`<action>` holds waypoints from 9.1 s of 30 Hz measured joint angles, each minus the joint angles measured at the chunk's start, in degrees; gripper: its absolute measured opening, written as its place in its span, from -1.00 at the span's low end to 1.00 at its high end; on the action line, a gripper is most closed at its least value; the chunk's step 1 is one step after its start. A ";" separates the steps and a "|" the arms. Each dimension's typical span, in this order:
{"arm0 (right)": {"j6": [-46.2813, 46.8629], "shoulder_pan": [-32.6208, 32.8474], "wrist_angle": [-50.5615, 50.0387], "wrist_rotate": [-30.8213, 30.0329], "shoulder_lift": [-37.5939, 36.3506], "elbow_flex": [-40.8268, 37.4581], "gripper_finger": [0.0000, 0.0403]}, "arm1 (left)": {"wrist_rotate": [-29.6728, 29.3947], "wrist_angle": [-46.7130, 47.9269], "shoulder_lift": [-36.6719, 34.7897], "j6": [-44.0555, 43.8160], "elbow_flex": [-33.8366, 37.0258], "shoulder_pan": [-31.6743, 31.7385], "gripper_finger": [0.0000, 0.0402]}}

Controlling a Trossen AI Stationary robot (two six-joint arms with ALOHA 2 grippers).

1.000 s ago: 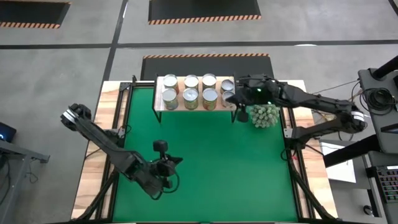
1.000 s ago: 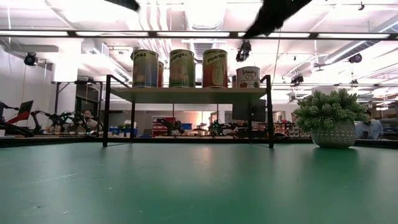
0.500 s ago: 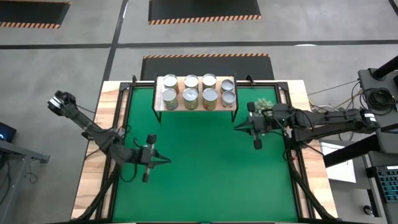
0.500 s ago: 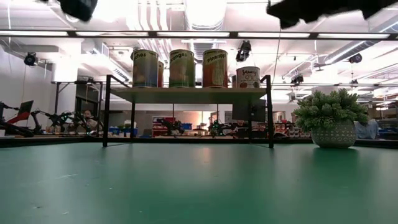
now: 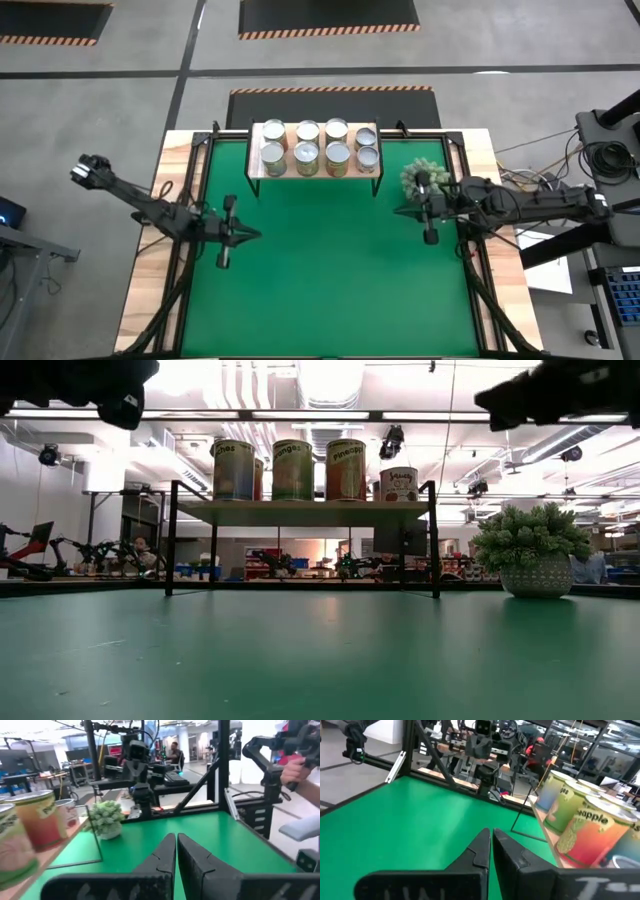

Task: Pick and place cans onto a shelf
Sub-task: Return to Home Position

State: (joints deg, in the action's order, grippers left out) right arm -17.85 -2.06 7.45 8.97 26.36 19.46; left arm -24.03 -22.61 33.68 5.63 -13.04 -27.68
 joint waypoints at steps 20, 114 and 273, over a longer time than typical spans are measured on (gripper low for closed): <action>5.11 -0.05 -1.00 -0.99 -18.12 -9.57 -0.96 | -2.79 7.85 -11.14 -0.13 0.02 1.18 -1.00; 6.36 -0.07 -1.21 -7.52 -18.41 -9.48 -0.96 | -0.68 36.44 47.14 5.88 -52.94 37.60 -1.00; 3.81 -0.10 -6.33 -29.94 -24.07 -17.86 -0.95 | 11.10 17.55 -32.38 -3.19 11.93 13.25 -1.00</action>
State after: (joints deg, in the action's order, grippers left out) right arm -14.04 -2.16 1.13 -20.97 2.28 1.61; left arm -12.93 -5.06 1.30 2.44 -1.10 -14.44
